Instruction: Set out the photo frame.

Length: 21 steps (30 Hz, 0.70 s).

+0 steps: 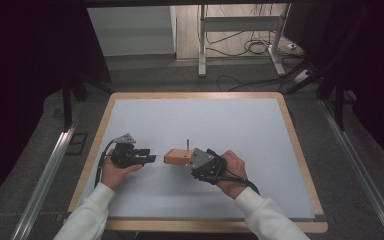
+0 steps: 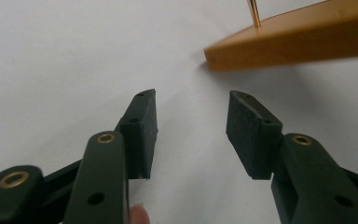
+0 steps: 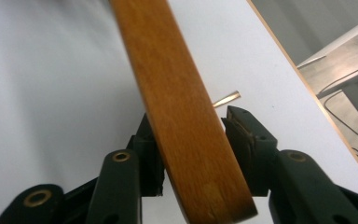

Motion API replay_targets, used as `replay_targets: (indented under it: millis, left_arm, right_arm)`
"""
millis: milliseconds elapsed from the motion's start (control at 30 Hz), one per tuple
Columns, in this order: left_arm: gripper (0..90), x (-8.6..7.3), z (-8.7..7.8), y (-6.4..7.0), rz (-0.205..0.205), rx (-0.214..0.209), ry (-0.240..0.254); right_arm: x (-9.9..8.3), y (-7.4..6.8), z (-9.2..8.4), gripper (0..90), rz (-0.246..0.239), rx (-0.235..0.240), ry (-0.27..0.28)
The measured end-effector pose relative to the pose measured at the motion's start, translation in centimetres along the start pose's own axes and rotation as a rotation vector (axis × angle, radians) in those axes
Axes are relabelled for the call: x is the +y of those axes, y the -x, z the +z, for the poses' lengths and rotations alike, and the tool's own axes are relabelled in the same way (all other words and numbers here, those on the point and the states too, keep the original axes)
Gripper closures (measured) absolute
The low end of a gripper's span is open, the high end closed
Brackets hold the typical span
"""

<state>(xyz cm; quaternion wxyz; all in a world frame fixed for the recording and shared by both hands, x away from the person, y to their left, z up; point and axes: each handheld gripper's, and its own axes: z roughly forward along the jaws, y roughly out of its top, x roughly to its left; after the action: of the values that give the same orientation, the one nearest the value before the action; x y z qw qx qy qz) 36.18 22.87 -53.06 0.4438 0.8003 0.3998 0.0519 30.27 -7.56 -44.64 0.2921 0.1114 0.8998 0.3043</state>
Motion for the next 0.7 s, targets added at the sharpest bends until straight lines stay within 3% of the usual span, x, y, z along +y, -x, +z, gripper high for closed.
replay_targets:
  millis: [300,600,700]
  left_arm:
    - [52.6,-0.1,-0.1,-0.2,-0.004,0.002,-0.001]
    - [52.6,-0.1,0.0,-0.3,-0.009,-0.001,0.0]
    - [52.6,-0.1,-0.1,-0.3,-0.011,-0.001,0.002]
  right_arm:
    - [0.7,0.3,0.1,65.0,-0.052,0.007,-0.001]
    - [1.1,1.0,-2.3,69.5,0.014,0.119,0.056]
    - [0.9,1.1,-2.5,69.1,0.025,0.116,0.064]
